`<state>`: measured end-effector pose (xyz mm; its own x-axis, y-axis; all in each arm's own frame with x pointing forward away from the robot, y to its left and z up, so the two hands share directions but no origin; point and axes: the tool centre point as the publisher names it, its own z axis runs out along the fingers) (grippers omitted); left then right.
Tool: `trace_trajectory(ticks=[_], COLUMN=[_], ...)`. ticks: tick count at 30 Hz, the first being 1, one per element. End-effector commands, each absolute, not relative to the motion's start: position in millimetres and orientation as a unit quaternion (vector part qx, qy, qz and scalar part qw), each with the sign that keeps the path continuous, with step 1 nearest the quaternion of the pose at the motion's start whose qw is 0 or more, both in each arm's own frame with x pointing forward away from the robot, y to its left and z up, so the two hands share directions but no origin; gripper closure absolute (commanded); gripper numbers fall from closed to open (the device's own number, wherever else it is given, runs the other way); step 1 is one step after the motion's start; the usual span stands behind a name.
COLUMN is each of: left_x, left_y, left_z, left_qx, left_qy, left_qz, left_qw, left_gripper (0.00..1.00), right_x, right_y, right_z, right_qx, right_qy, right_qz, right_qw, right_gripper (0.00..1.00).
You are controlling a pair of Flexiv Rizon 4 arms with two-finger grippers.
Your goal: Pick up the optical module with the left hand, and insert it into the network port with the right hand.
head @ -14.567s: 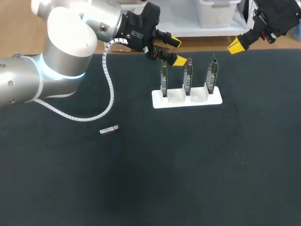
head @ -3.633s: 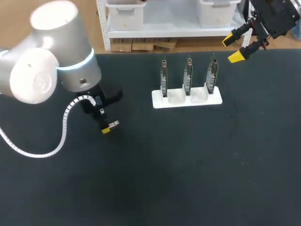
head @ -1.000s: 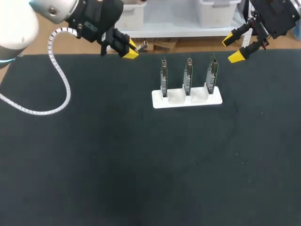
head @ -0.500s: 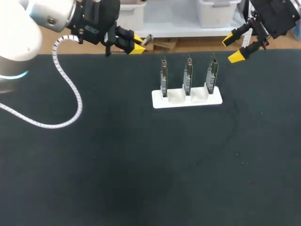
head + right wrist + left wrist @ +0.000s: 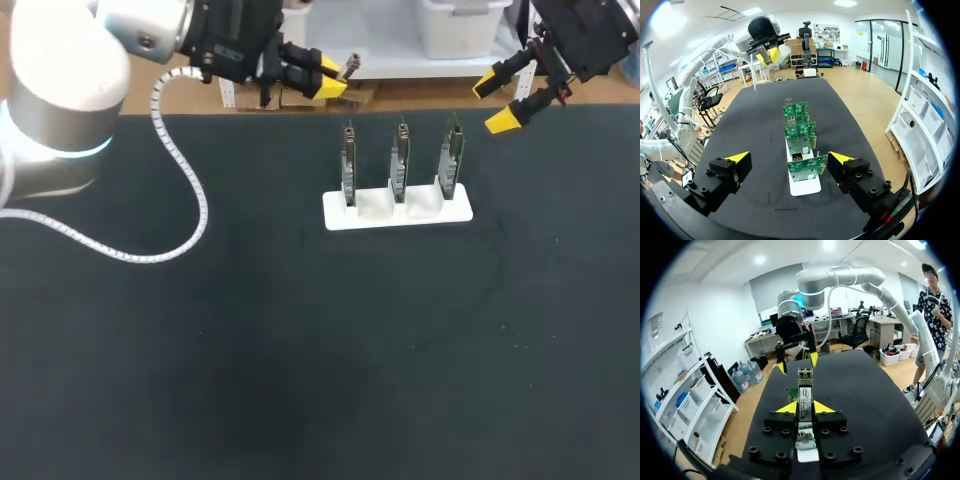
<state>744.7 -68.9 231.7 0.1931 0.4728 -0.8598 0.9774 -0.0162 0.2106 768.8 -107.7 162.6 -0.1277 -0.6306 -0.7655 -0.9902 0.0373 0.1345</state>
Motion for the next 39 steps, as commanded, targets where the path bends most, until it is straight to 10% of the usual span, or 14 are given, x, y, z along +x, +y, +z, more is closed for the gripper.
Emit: trace_trajectory(ticks=[1, 39], left_x=[771, 765], left_y=[-84, -143], left_z=[227, 226], left_qx=[0.66, 0.618], left_qy=[0.538, 0.513], left_qz=[-0.327, -0.368], left_qw=[0.409, 0.468], left_gripper=[1.0, 1.0], right_x=[768, 768], right_y=[-107, -107], right_z=[163, 163], right_qx=[-0.605, -0.605], right_qy=[0.67, 0.67], right_qz=[0.338, 0.338], right_qw=[0.266, 0.266], right_gripper=[0.0, 0.0])
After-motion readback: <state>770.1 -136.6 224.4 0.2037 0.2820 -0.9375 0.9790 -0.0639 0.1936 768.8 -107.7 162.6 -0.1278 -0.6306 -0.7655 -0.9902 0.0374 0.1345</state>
